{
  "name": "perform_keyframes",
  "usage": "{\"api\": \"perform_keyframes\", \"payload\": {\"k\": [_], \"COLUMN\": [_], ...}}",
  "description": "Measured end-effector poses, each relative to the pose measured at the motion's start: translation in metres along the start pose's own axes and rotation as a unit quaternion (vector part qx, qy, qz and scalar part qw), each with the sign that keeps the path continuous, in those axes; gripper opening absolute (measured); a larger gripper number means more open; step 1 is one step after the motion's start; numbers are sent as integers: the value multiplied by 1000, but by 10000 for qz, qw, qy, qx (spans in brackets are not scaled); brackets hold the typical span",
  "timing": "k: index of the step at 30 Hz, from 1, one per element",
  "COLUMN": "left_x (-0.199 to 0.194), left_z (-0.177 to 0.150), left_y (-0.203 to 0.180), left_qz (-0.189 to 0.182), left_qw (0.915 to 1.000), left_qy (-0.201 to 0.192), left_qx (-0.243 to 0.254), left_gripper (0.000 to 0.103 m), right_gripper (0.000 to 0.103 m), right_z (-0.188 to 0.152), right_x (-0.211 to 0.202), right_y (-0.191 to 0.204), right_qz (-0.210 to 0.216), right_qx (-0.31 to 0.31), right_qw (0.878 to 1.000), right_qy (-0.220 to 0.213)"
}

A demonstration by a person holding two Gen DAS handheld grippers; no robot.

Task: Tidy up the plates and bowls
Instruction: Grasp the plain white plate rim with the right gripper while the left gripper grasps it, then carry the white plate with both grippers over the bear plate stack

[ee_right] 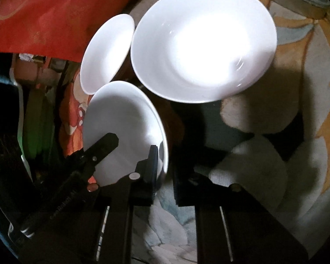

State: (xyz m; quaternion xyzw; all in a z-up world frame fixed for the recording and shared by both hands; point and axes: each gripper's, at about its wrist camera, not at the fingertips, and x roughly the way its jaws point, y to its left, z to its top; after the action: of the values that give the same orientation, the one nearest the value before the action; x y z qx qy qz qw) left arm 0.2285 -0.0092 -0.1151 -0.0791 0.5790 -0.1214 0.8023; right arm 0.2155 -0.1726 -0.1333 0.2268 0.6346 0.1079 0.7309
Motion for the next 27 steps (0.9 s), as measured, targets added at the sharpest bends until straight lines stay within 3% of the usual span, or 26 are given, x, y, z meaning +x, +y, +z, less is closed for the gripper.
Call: {"api": "perform_keyframes", "payload": {"k": [15,27], "left_x": [-65,-91], "left_z": [-60,-96], "left_y": [-46,-119], "left_qz": [-297,-350], "left_qw": [9990,9945], "left_qy": [33,229], "left_qx": [334,960], "left_gripper": [10,10], "right_gripper": [13,13], "right_z": [-50,-101], "right_x": [-64,-122], "right_y": [14,-24], "right_qz": [-424,-467], "right_qx": [-861,-503], "right_qw": [9954,9975], "right_qy": [62,179]}}
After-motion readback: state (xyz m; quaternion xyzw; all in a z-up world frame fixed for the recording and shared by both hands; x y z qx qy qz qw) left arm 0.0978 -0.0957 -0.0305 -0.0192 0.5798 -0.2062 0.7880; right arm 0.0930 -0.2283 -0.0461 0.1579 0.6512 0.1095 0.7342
